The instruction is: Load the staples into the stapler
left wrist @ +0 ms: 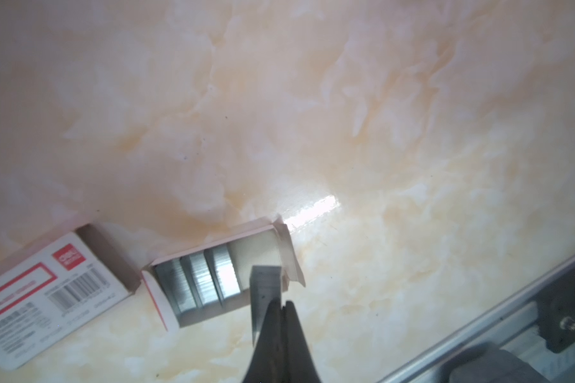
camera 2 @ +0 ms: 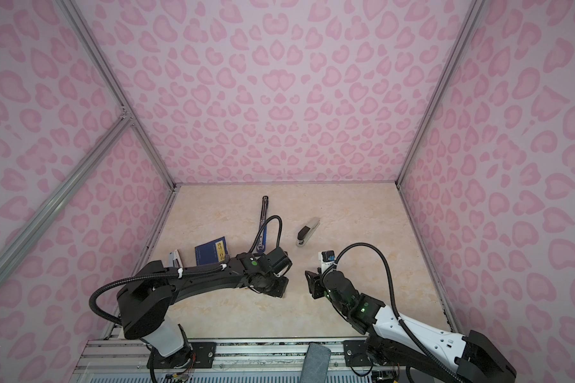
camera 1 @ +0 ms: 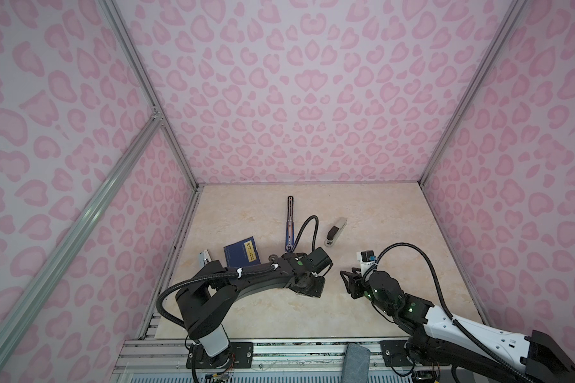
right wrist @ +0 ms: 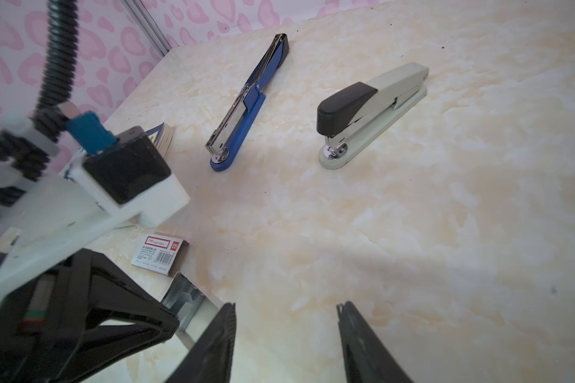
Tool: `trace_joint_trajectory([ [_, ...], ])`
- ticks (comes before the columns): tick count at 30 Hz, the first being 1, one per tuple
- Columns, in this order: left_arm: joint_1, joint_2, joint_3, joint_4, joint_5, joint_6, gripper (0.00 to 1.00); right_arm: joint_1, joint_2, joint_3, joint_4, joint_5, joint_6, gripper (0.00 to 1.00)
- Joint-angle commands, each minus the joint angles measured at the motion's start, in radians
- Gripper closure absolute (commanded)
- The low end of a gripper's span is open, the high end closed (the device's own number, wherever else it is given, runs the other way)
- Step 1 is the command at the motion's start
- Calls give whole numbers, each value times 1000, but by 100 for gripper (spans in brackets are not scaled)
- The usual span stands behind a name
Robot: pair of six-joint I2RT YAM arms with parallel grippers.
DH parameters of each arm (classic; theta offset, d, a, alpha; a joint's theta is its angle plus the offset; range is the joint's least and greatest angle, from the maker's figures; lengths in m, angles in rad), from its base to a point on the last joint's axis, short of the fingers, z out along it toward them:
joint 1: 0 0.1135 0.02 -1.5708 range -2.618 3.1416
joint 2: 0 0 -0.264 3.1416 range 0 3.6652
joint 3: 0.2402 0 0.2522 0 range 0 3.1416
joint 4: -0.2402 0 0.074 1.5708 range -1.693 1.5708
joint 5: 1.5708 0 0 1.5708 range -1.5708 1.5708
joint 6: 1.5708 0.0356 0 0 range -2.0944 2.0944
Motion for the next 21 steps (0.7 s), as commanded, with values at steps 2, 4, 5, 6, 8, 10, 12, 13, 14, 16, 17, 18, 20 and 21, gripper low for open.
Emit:
trace_joint_trajectory([
  [2,15,-108,-19,8,-25,57,97,-29,11,44,-3,-62,-1,47],
  [4,35,-182,-43,47,-13,94,97,-63,15,70,-4,-118,13,47],
  [5,54,-225,-59,77,8,112,97,-89,19,84,-3,-160,24,47],
  [6,78,-267,-77,114,43,130,97,-117,26,99,0,-212,36,46],
  [8,123,-335,-103,176,110,167,97,-166,35,122,11,-296,57,46],
  [10,164,-389,-118,218,164,190,97,-208,37,137,32,-369,76,46],
  [12,216,-448,-152,293,246,192,97,-251,35,148,67,-451,96,46],
  [13,239,-472,-169,330,288,189,97,-269,35,154,81,-486,108,45],
  [14,264,-498,-189,376,336,182,97,-290,37,160,100,-527,122,44],
  [16,297,-539,-214,442,403,167,97,-330,46,171,145,-616,161,42],
  [17,308,-555,-223,474,430,156,97,-347,54,175,181,-664,187,41],
  [18,318,-568,-231,508,460,147,97,-359,62,179,219,-711,214,40],
  [20,324,-587,-243,559,504,137,97,-369,81,190,287,-778,250,40],
  [21,323,-594,-250,588,524,130,97,-370,90,202,310,-803,261,40],
])
